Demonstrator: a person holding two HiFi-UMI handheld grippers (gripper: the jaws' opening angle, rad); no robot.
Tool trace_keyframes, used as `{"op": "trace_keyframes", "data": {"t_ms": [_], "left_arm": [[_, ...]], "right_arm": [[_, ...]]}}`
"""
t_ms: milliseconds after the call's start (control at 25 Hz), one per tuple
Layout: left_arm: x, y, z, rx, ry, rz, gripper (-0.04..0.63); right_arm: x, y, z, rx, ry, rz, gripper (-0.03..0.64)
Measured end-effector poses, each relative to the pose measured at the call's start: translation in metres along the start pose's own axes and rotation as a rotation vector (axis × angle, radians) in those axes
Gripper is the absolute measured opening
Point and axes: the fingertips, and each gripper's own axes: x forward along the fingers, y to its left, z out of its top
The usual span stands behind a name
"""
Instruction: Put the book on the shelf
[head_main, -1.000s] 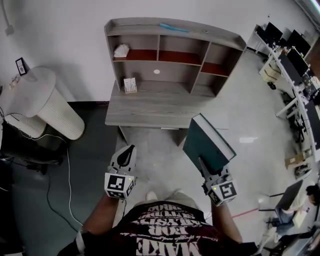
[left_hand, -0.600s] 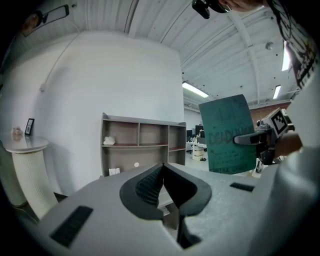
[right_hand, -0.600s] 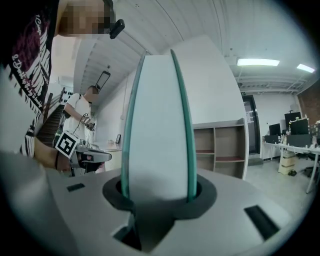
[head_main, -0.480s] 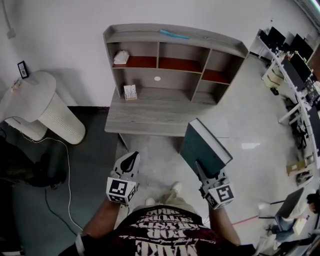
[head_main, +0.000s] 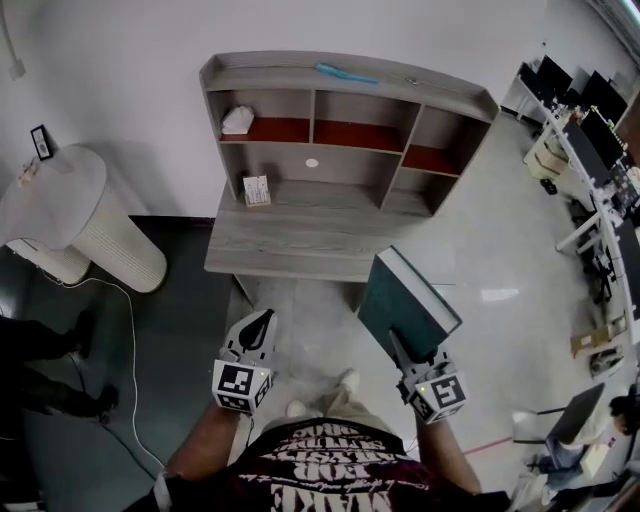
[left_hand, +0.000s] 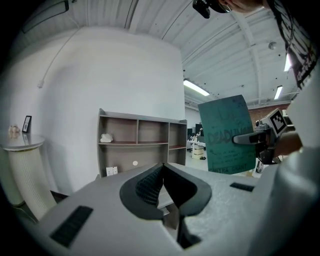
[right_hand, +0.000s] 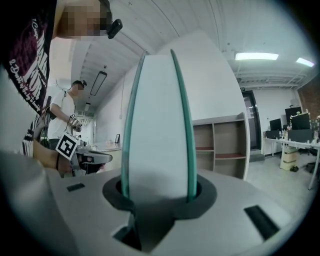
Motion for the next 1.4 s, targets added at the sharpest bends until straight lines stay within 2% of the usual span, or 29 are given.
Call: {"op": "trace_keyframes", "data": {"t_ms": [360, 520, 1000, 1400], "left_arm": [[0.016, 0.017, -0.007, -0.029, 0.014, 0.051, 0.006], [0.029, 0.016, -0.006, 0.006, 0.018, 0.044, 0.006], [0.076, 0.006, 0.014, 0.015, 0.003, 0.024, 0.006], [0.109, -0.01, 0.021, 0.036, 0.012, 0.04, 0.006]], "right_arm": [[0.028, -0.006, -0.001, -0.012, 0.016, 0.047, 0.163], [0.033, -0.018, -0.004, 0.004, 0.02, 0.039, 0.163], [0.045, -0.063, 0.01, -0.004, 0.005, 0.026, 0.163], [0.056, -0.105, 0.012, 0.0, -0.012, 0.042, 0.163]]}}
